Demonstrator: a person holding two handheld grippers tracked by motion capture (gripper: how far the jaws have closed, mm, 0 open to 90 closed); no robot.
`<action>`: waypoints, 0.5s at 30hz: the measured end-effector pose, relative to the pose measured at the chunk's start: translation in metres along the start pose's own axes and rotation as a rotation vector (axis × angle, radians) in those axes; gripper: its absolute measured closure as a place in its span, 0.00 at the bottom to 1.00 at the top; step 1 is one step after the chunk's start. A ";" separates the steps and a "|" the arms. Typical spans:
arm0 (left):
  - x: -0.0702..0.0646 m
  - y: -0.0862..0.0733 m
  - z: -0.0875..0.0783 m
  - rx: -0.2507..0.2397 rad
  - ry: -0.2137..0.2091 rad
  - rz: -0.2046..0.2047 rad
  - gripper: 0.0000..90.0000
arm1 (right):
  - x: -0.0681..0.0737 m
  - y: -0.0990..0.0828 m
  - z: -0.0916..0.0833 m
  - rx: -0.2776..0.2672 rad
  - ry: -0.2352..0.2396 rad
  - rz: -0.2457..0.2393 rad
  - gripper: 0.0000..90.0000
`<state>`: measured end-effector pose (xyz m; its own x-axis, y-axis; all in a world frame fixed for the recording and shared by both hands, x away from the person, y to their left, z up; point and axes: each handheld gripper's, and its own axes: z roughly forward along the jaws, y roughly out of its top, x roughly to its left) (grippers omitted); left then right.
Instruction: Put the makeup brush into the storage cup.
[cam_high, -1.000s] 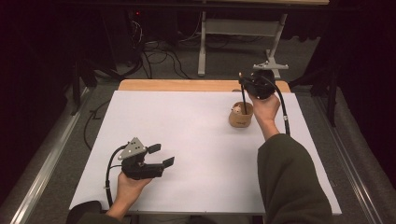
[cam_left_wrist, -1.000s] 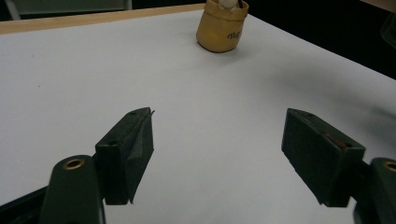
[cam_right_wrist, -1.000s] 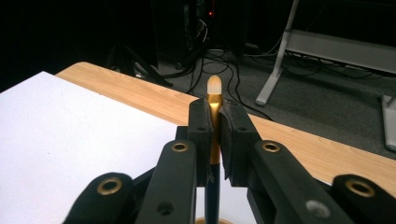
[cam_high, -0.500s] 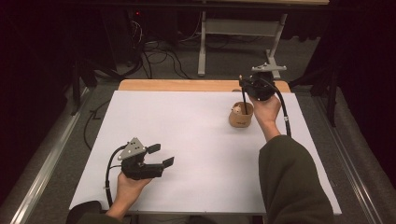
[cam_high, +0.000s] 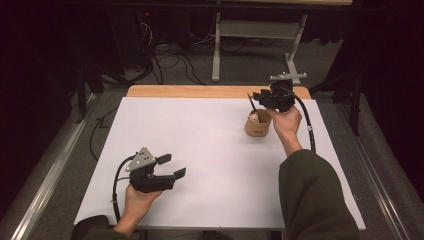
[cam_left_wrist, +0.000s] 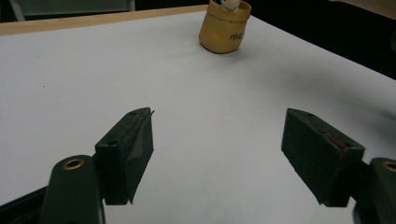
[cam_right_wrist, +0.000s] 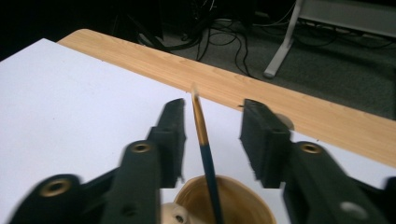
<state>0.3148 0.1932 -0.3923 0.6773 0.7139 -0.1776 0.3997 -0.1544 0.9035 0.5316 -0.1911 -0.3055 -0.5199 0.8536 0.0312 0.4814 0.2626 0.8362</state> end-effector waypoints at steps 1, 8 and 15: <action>0.000 0.000 0.000 0.000 0.000 0.000 0.28 | 0.000 -0.001 0.000 0.003 0.005 0.007 0.63; 0.000 0.000 0.000 0.000 0.002 0.000 0.28 | 0.002 0.000 -0.006 0.001 0.022 0.004 0.53; 0.000 0.000 0.000 -0.001 0.004 -0.002 0.28 | 0.006 0.001 -0.014 0.004 0.023 -0.020 0.51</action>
<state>0.3148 0.1935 -0.3925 0.6742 0.7169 -0.1776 0.4003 -0.1526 0.9036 0.5188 -0.1921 -0.2971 -0.5459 0.8374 0.0270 0.4734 0.2816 0.8346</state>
